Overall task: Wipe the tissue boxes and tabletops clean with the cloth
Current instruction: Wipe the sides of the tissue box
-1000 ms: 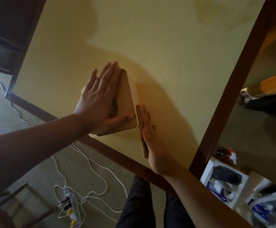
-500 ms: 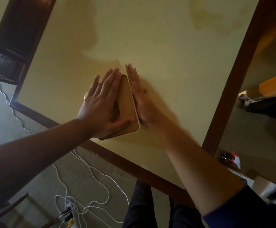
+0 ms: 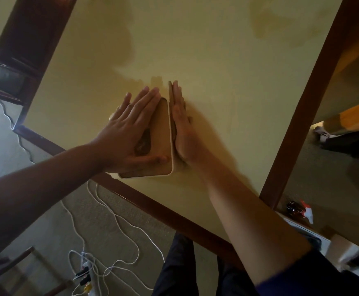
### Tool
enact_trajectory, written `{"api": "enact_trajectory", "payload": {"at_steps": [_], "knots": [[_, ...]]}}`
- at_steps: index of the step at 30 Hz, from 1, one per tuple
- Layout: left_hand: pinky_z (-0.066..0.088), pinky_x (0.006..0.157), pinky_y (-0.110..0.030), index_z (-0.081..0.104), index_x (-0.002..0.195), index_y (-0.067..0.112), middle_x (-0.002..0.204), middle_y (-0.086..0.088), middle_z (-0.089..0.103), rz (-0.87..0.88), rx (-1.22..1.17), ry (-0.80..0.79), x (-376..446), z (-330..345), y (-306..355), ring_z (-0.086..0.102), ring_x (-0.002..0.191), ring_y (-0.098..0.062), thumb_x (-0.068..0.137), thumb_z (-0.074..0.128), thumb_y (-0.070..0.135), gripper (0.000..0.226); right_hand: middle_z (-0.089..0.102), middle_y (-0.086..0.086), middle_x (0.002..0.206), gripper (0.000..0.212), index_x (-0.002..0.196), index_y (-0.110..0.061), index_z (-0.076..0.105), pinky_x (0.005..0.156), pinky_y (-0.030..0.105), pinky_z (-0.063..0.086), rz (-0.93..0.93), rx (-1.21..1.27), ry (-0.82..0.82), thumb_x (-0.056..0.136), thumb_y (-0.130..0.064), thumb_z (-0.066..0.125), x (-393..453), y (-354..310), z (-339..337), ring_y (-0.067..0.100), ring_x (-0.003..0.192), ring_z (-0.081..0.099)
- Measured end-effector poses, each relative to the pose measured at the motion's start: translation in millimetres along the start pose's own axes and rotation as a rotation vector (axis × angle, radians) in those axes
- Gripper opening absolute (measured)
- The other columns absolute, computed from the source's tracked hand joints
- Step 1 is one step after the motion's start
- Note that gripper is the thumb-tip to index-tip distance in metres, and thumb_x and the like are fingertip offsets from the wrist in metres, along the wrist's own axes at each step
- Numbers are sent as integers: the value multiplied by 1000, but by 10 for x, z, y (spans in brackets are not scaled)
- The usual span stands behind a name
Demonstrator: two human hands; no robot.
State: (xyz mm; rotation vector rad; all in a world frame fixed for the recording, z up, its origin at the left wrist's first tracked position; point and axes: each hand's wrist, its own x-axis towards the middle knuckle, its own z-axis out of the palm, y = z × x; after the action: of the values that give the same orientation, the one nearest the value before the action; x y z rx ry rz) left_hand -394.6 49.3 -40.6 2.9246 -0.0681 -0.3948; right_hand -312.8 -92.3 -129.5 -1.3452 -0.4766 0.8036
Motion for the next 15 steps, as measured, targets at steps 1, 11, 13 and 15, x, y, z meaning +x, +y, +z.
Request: {"api": "enact_trajectory", "payload": {"at_steps": [1, 11, 13, 15], "knots": [[1, 127, -62, 6, 166, 9, 174, -7, 2, -28, -57, 24, -8, -19, 30, -6, 161, -25, 86, 37, 91, 119, -4, -16, 176, 45, 155, -57, 1, 132, 54, 2, 8, 7, 2, 113, -45, 14, 31, 9, -3, 6, 162, -9], [-16, 127, -40, -15, 163, 12, 173, -3, -19, -1222, -579, 428, 234, 310, 878, -21, 158, -17, 92, 36, 82, 113, -3, -20, 175, 44, 137, -88, 6, 131, 54, -5, 7, -32, -11, 105, -58, 13, -11, 74, -41, 2, 160, -11], [-17, 125, -36, -14, 164, 12, 173, -3, -16, -1181, -476, 427, 238, 350, 853, -20, 158, -15, 95, 31, 79, 106, -2, -19, 176, 44, 141, -84, 8, 131, 56, -5, -13, -55, -7, 107, -56, 14, -58, 96, -53, 4, 161, -10], [-17, 126, -36, -14, 164, 12, 173, -3, -16, -1112, -390, 371, 174, 369, 849, -21, 157, -15, 97, 27, 80, 104, -1, -19, 176, 44, 145, -81, 9, 131, 58, -3, 6, -20, -22, 109, -57, 16, -156, 95, -81, 6, 162, -9]]}}
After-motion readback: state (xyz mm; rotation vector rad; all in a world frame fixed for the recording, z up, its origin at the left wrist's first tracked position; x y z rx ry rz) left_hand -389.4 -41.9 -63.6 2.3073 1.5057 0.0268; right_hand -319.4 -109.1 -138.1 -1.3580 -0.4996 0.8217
